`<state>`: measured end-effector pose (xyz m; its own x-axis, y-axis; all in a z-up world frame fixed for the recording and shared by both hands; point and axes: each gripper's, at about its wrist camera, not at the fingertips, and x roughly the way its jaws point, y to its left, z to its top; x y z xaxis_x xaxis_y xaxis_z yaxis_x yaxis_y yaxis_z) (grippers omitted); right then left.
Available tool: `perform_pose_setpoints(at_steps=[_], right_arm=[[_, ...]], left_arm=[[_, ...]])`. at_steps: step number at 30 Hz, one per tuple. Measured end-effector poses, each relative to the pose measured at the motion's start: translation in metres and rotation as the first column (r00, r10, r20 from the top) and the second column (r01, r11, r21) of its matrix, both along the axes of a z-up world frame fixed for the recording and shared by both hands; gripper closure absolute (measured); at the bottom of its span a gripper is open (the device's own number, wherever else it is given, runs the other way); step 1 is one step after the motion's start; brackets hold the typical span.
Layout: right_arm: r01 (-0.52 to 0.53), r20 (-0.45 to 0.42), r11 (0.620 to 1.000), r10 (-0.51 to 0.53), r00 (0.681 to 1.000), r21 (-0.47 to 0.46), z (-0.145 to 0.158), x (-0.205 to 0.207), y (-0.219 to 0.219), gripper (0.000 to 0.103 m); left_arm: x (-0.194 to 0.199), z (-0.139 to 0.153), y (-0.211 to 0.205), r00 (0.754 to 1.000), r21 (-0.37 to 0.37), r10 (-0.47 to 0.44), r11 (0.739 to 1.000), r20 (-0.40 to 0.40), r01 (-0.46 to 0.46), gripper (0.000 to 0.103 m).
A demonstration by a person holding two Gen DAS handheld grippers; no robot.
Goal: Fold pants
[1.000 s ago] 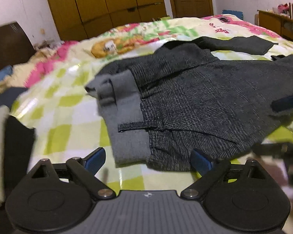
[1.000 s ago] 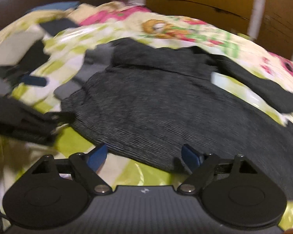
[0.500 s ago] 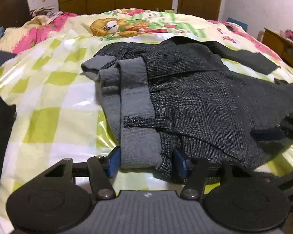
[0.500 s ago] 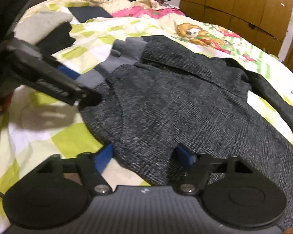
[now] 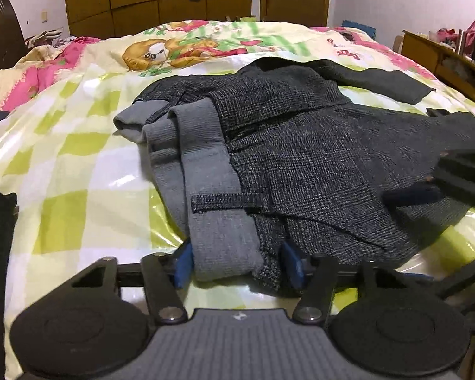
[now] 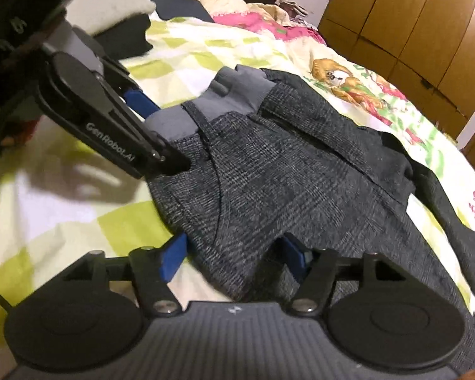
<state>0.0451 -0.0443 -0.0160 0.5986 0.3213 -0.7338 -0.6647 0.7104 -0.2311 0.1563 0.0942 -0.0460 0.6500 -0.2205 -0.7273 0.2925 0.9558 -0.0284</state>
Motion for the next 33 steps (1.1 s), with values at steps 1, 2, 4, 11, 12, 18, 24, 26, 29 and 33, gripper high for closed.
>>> perform_pose_setpoints(at_steps=[1,2,4,11,12,18,24,26,29,33], right_arm=[[0.011,-0.032,1.0,-0.01,0.999,0.015,0.001,0.004,0.001,0.047],[0.008,-0.06,1.0,-0.006,0.998,0.028,0.003,0.005,0.002,0.053],[-0.004,-0.086,0.999,0.007,0.996,0.032,0.007,0.002,0.007,0.068],[0.016,-0.205,0.994,0.006,0.979,0.107,0.02,-0.003,0.025,0.077],[0.015,-0.232,0.991,0.016,0.973,0.131,0.023,-0.006,0.03,0.077],[-0.04,-0.332,0.973,0.115,0.936,0.226,0.027,-0.04,0.064,0.077],[0.033,-0.369,0.948,0.092,0.925,0.318,0.029,-0.051,0.084,0.065],[0.077,-0.388,0.924,0.081,0.918,0.375,0.037,-0.048,0.065,0.066],[0.178,-0.376,0.899,-0.016,0.927,0.401,0.051,-0.049,0.018,0.066],[0.377,-0.384,0.83,-0.218,0.897,0.411,0.063,-0.049,-0.064,0.062]], left_arm=[[-0.001,0.003,0.004,1.0,-0.011,-0.007,1.0,-0.007,0.007,0.041],[-0.002,0.004,0.008,1.0,-0.026,-0.013,1.0,-0.015,0.013,0.041],[-0.004,0.009,0.019,0.999,-0.074,-0.012,0.997,-0.034,0.009,0.042],[-0.025,0.025,0.045,0.999,-0.099,0.02,0.995,-0.031,-0.023,0.045],[-0.03,0.027,0.052,0.999,-0.096,0.028,0.995,-0.037,-0.032,0.045],[-0.073,0.032,0.092,0.99,-0.026,0.1,0.994,-0.095,-0.103,0.045],[-0.093,0.039,0.105,0.982,0.038,0.17,0.985,-0.087,-0.167,0.041],[-0.099,0.048,0.1,0.983,0.05,0.171,0.985,-0.061,-0.168,0.041],[-0.108,0.059,0.088,0.985,0.089,0.17,0.982,-0.02,-0.167,0.041],[-0.118,0.083,0.078,0.983,0.066,0.179,0.981,0.035,-0.181,0.041]])
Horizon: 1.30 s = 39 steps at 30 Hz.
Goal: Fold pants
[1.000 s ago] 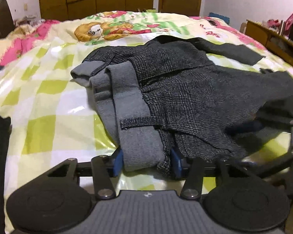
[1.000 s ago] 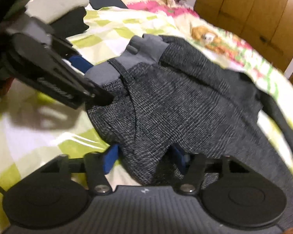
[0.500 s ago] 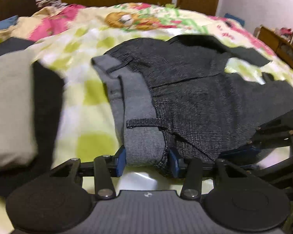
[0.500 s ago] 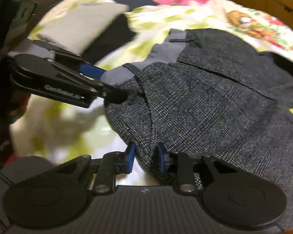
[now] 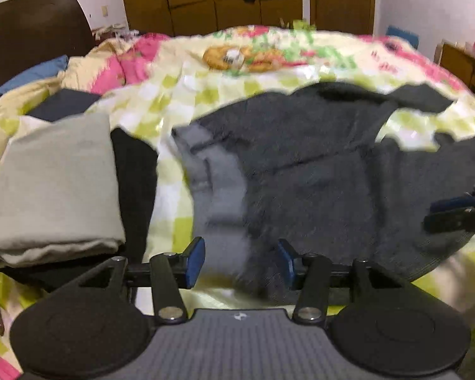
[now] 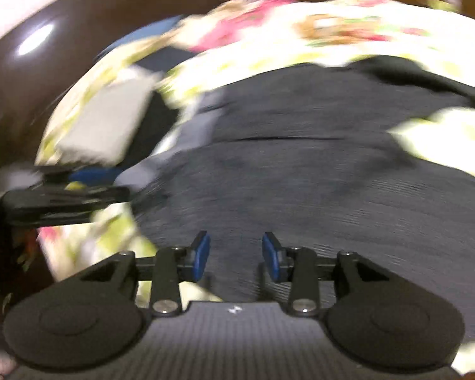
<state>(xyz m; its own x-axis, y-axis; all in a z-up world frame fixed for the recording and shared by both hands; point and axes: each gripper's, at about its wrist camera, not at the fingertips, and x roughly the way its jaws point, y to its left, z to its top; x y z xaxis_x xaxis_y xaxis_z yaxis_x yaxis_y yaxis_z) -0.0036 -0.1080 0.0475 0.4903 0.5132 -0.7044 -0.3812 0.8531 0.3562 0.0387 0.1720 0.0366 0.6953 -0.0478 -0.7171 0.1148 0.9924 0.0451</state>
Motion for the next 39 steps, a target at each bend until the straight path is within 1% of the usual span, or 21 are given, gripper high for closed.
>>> perform_pose_setpoints(at_steps=[1,3,5,7,9,11,13,14,16,19,22,26,29,30,32,33,34,35,37,38,39], right_arm=[[0.077,-0.003,0.997,-0.077,0.997,-0.001,0.001,-0.002,-0.026,0.06],[0.206,-0.016,0.978,-0.206,0.978,0.012,0.0,-0.008,-0.071,0.059],[0.337,-0.025,0.941,-0.336,0.941,0.033,-0.001,-0.017,-0.116,0.058],[0.462,-0.022,0.885,-0.462,0.887,0.054,-0.003,-0.024,-0.16,0.051],[0.574,-0.025,0.815,-0.574,0.819,0.086,-0.007,-0.033,-0.198,0.049],[0.634,-0.048,0.76,-0.635,0.771,0.14,-0.012,-0.038,-0.229,0.049],[0.676,-0.08,0.712,-0.675,0.734,0.189,-0.019,-0.04,-0.253,0.048],[0.698,-0.1,0.681,-0.696,0.711,0.221,-0.024,-0.043,-0.268,0.048],[0.729,-0.139,0.621,-0.726,0.673,0.286,-0.032,-0.039,-0.285,0.047],[0.742,-0.212,0.538,-0.734,0.646,0.399,-0.049,-0.03,-0.311,0.045],[0.754,-0.282,0.47,-0.728,0.625,0.459,-0.069,-0.016,-0.327,0.044],[0.756,-0.323,0.387,-0.732,0.6,0.528,-0.084,-0.005,-0.338,0.044],[0.746,-0.391,0.285,-0.71,0.586,0.602,-0.094,0.009,-0.351,0.043],[0.735,-0.396,0.26,-0.707,0.587,0.626,-0.096,0.013,-0.353,0.043],[0.714,-0.369,0.262,-0.713,0.596,0.649,-0.092,0.021,-0.352,0.043],[0.697,-0.333,0.28,-0.723,0.605,0.66,-0.086,0.024,-0.347,0.043],[0.671,-0.284,0.314,-0.727,0.625,0.672,-0.078,0.027,-0.341,0.043],[0.633,-0.213,0.37,-0.726,0.654,0.68,-0.067,0.027,-0.331,0.043],[0.538,-0.038,0.522,-0.693,0.72,0.662,-0.039,0.027,-0.304,0.043],[0.475,0.056,0.61,-0.649,0.759,0.634,-0.026,0.025,-0.287,0.043],[0.398,0.155,0.708,-0.578,0.801,0.583,-0.014,0.023,-0.266,0.043]], left_arm=[[-0.002,0.008,-0.007,1.0,0.0,-0.005,1.0,0.021,0.005,0.041],[-0.001,0.017,-0.025,0.998,-0.001,-0.036,0.999,0.041,0.037,0.041],[0.006,0.022,-0.052,0.994,-0.027,-0.101,0.994,0.041,0.102,0.041],[0.015,0.02,-0.088,0.982,-0.038,-0.183,0.982,0.041,0.184,0.041],[0.028,0.014,-0.128,0.964,-0.065,-0.263,0.962,0.033,0.264,0.041],[0.041,0.007,-0.173,0.936,-0.107,-0.352,0.93,0.023,0.353,0.041],[0.05,0.003,-0.217,0.899,-0.131,-0.437,0.89,0.025,0.437,0.041],[0.053,0.001,-0.239,0.876,-0.139,-0.481,0.866,0.03,0.48,0.041],[0.058,-0.003,-0.278,0.842,-0.138,-0.538,0.832,0.036,0.538,0.041],[0.066,-0.014,-0.312,0.814,-0.163,-0.58,0.802,0.02,0.575,0.041],[0.076,-0.034,-0.334,0.799,-0.163,-0.601,0.791,-0.025,0.59,0.041],[0.079,-0.051,-0.345,0.801,-0.168,-0.594,0.799,-0.076,0.577,0.041],[0.081,-0.061,-0.348,0.803,-0.173,-0.587,0.806,-0.105,0.566,0.041],[0.08,-0.062,-0.348,0.803,-0.172,-0.586,0.806,-0.108,0.566,0.041],[0.079,-0.063,-0.346,0.804,-0.174,-0.584,0.808,-0.111,0.563,0.041],[0.08,-0.063,-0.346,0.804,-0.175,-0.584,0.808,-0.112,0.562,0.041],[0.081,-0.064,-0.347,0.805,-0.173,-0.583,0.809,-0.113,0.561,0.041],[0.081,-0.064,-0.346,0.806,-0.171,-0.581,0.81,-0.112,0.561,0.041],[0.08,-0.064,-0.344,0.808,-0.166,-0.578,0.813,-0.113,0.559,0.041],[0.079,-0.065,-0.342,0.809,-0.164,-0.577,0.814,-0.114,0.558,0.041],[0.078,-0.066,-0.34,0.81,-0.159,-0.575,0.816,-0.116,0.556,0.041]])
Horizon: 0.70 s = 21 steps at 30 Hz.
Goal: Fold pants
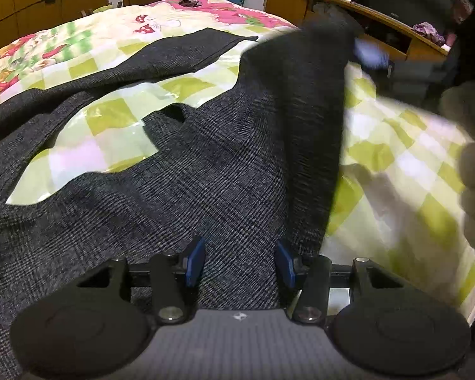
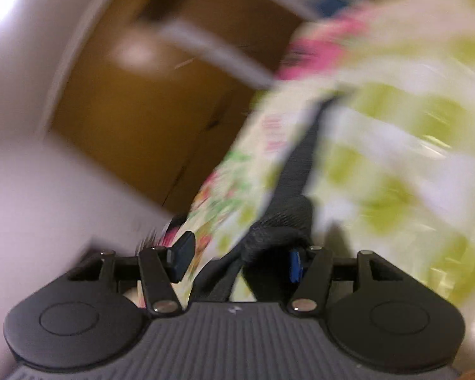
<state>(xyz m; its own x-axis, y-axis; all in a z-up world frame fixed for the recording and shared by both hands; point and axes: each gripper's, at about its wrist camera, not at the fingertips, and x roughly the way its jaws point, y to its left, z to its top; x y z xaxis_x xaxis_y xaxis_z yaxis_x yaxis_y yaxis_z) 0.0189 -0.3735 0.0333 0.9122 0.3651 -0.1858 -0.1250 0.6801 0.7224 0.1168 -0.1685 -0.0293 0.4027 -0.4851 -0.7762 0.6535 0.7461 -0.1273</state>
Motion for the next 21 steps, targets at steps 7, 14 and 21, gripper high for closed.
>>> perform_pose_setpoints(at_steps=[7,14,21], right_arm=[[-0.347,-0.037,0.932,0.345,0.938,-0.11,-0.007,0.001,0.068,0.041],[-0.001,-0.188,0.996,0.019,0.982,0.093,-0.031,-0.044,-0.019,0.039],[0.248,-0.334,0.958,-0.188,0.924,0.145,-0.064,-0.061,-0.074,0.039]], left_arm=[[-0.017,-0.008,0.017,0.999,0.028,0.011,1.0,0.032,-0.012,0.039],[-0.008,-0.009,0.021,0.999,-0.016,0.037,0.999,0.005,-0.037,0.04],[-0.007,-0.009,0.019,0.999,-0.014,0.043,0.999,0.002,-0.043,0.039]])
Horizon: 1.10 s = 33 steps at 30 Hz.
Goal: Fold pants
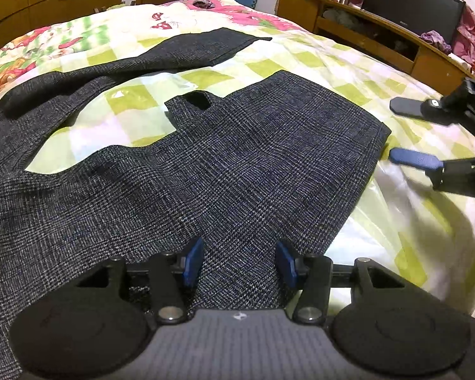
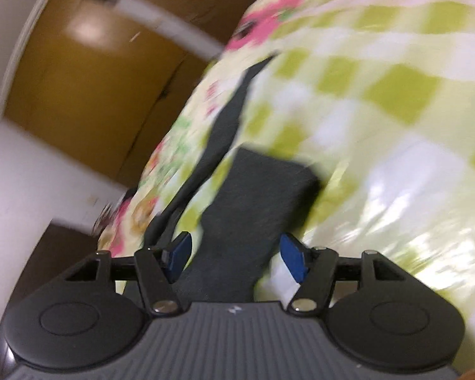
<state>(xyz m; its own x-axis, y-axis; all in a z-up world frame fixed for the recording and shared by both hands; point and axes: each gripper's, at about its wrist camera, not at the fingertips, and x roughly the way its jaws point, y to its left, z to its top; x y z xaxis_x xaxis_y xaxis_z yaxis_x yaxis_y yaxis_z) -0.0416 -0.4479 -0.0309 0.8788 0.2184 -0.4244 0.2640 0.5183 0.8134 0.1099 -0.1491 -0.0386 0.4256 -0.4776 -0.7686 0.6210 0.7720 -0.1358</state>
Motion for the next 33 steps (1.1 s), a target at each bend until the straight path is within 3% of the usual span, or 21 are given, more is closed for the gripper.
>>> perform_pose_setpoints(at_steps=[2,8,12,14,17,20,22,23,25,26,28,30,33], right_arm=[[0.009,0.015,0.999,-0.009,1.0,0.034,-0.004,0.005,-0.007,0.039],[-0.019,0.071,0.961,-0.001,0.997,0.274,-0.034,0.041,-0.01,0.038],[-0.006,0.082,0.952,-0.02,0.996,0.306,-0.039,0.06,-0.015,0.038],[-0.02,0.13,0.946,-0.024,0.991,0.324,-0.03,0.058,-0.015,0.038],[-0.026,0.227,0.927,-0.064,0.972,0.375,-0.028,0.06,-0.011,0.027],[0.015,0.191,0.903,-0.107,0.976,0.43,-0.044,0.08,-0.012,0.026],[0.015,0.225,0.883,-0.136,0.965,0.469,-0.037,0.086,-0.014,0.026],[-0.015,0.264,0.899,-0.113,0.958,0.438,-0.025,0.091,-0.01,0.026],[-0.124,0.337,0.963,0.038,0.941,0.239,0.012,0.102,0.012,0.026],[-0.204,0.367,0.969,0.139,0.92,0.143,0.026,0.11,0.029,0.026],[-0.385,0.389,0.922,0.341,0.856,0.041,0.043,0.12,0.068,0.026],[-0.54,0.367,0.842,0.5,0.784,0.006,0.045,0.124,0.106,0.026],[-0.61,0.317,0.791,0.591,0.742,-0.048,0.041,0.113,0.131,0.026]], left_arm=[[-0.003,0.001,0.0,1.0,0.006,-0.004,1.0,0.001,0.004,0.039],[-0.001,0.0,-0.002,1.0,0.012,-0.007,1.0,-0.002,0.007,0.039],[0.0,-0.001,-0.003,1.0,0.015,-0.013,1.0,-0.002,0.013,0.038],[0.0,-0.001,-0.002,1.0,0.013,-0.012,1.0,-0.004,0.012,0.038],[0.0,-0.002,-0.002,1.0,0.011,-0.012,1.0,-0.004,0.012,0.038],[0.0,-0.002,-0.002,1.0,0.012,-0.013,1.0,-0.001,0.013,0.038],[0.0,-0.002,-0.002,1.0,0.01,-0.007,1.0,-0.003,0.007,0.038],[0.0,-0.002,-0.002,1.0,0.008,-0.003,1.0,-0.004,0.003,0.038],[-0.001,-0.002,-0.001,1.0,0.006,0.0,1.0,-0.005,0.0,0.038],[-0.001,-0.002,0.0,1.0,0.004,0.002,1.0,-0.004,-0.002,0.037],[-0.004,-0.003,0.001,1.0,0.0,0.005,1.0,0.004,-0.005,0.037],[-0.007,-0.004,0.004,1.0,-0.004,0.012,1.0,0.012,-0.012,0.037],[-0.008,-0.003,0.007,1.0,-0.019,0.025,1.0,0.008,-0.024,0.037]])
